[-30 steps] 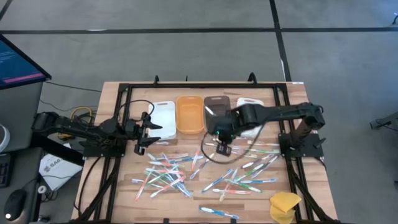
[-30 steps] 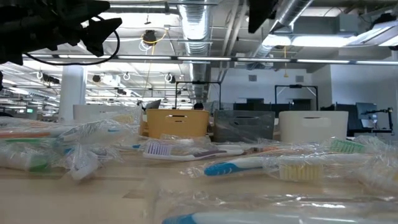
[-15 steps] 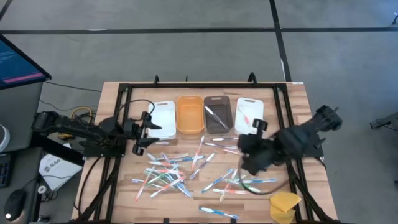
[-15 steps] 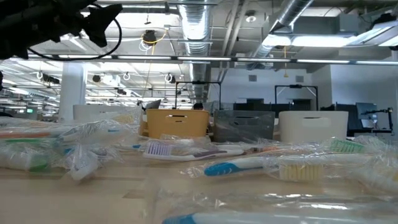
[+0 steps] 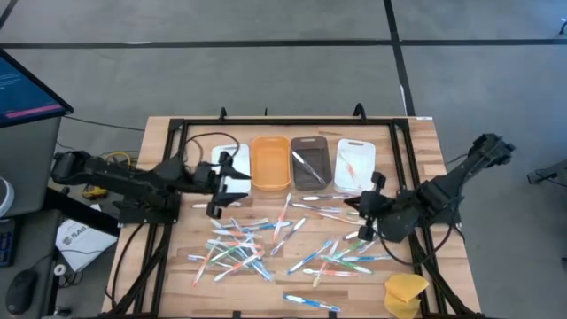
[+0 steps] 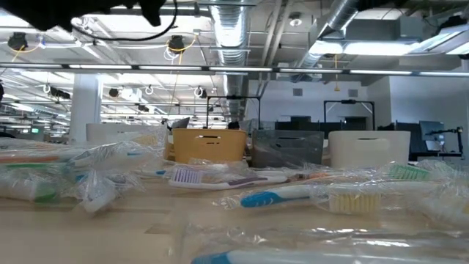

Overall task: Pick & Place Toothbrushes
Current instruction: Put the green toothbrush into the left white bin

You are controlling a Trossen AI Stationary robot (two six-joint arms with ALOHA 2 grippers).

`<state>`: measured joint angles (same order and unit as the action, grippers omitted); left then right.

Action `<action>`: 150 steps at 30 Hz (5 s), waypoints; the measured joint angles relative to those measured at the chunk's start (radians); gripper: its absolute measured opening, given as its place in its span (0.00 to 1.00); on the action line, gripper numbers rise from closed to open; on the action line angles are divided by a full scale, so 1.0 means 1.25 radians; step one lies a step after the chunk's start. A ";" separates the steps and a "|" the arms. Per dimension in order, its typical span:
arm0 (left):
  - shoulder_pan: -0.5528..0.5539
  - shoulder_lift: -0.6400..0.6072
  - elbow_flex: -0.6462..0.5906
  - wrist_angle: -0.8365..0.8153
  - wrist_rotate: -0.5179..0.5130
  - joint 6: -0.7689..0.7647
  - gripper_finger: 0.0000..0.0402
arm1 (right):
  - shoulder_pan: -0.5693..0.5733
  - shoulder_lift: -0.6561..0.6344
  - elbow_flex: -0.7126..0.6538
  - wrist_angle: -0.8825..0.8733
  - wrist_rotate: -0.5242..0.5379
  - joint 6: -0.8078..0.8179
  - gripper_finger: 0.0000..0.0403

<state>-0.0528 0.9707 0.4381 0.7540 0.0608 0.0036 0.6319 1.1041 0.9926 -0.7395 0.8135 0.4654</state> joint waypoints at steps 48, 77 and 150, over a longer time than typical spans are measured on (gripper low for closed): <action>-0.426 0.160 0.491 -0.700 -0.122 -0.213 0.36 | -0.173 -0.030 -0.182 0.387 -0.214 -0.272 0.00; -0.556 0.420 0.594 -1.177 -0.217 -0.601 0.33 | -0.246 -0.030 -0.183 0.335 -0.236 -0.360 0.00; -0.532 0.501 0.320 -1.115 -0.218 -0.882 0.33 | -0.249 -0.029 -0.183 0.304 -0.360 -0.339 0.00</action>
<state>-0.7183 1.5974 0.8375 -0.6392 -0.2119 -1.0985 0.3206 1.0679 0.7643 -0.3590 0.3641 0.0418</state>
